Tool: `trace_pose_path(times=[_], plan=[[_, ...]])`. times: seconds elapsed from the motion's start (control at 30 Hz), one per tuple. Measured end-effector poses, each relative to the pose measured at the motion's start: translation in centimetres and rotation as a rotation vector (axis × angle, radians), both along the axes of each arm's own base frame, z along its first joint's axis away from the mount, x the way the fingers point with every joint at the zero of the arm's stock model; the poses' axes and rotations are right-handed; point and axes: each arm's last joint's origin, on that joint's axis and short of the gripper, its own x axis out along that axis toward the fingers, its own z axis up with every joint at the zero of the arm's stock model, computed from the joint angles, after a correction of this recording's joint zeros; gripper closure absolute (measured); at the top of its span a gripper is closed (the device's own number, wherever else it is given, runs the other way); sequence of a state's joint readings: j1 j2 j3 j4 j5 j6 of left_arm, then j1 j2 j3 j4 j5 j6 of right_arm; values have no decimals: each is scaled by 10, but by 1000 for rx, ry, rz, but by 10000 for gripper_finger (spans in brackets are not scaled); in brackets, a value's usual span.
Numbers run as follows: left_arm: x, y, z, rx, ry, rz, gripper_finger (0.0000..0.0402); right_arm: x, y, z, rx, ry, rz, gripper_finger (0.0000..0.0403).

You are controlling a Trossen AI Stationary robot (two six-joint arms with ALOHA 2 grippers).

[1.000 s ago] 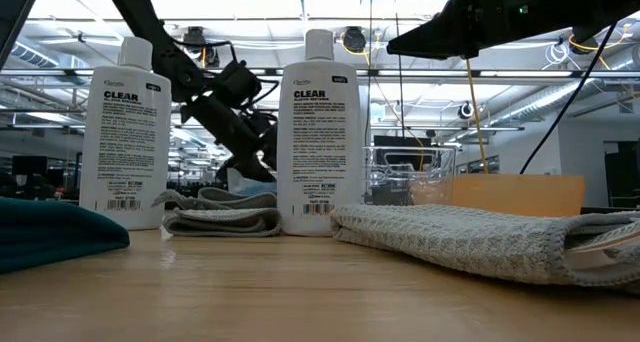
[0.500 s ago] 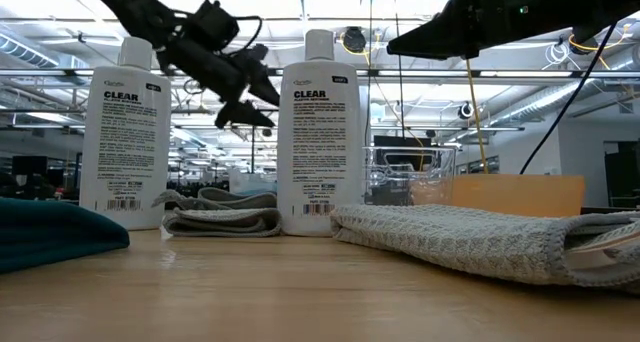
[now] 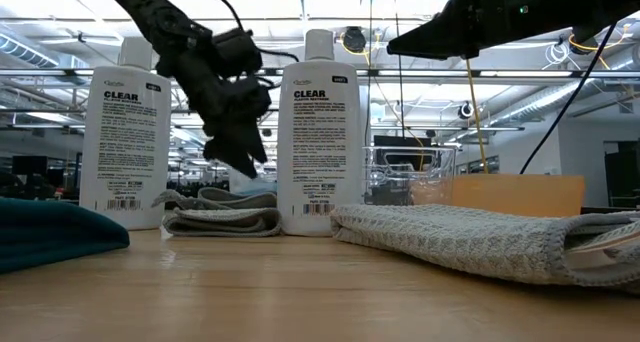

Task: Pick & Place Kitchen Items
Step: Put the gray towel into the transparent bin

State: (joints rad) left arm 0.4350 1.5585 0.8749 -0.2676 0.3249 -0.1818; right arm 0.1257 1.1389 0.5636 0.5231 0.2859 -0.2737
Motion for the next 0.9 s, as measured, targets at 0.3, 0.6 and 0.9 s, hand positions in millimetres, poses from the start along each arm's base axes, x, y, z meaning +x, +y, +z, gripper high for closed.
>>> trace_pose_path(times=[0.3,0.6,0.9], plan=[[4,2,-35,-76,128,-5,149,0,0,0,0,1,1,234],[-1,-3,-40,-184,148,-131,149,0,0,0,0,4,1,234],[-3,-3,-41,-136,160,-175,155,0,0,0,0,4,1,234]])
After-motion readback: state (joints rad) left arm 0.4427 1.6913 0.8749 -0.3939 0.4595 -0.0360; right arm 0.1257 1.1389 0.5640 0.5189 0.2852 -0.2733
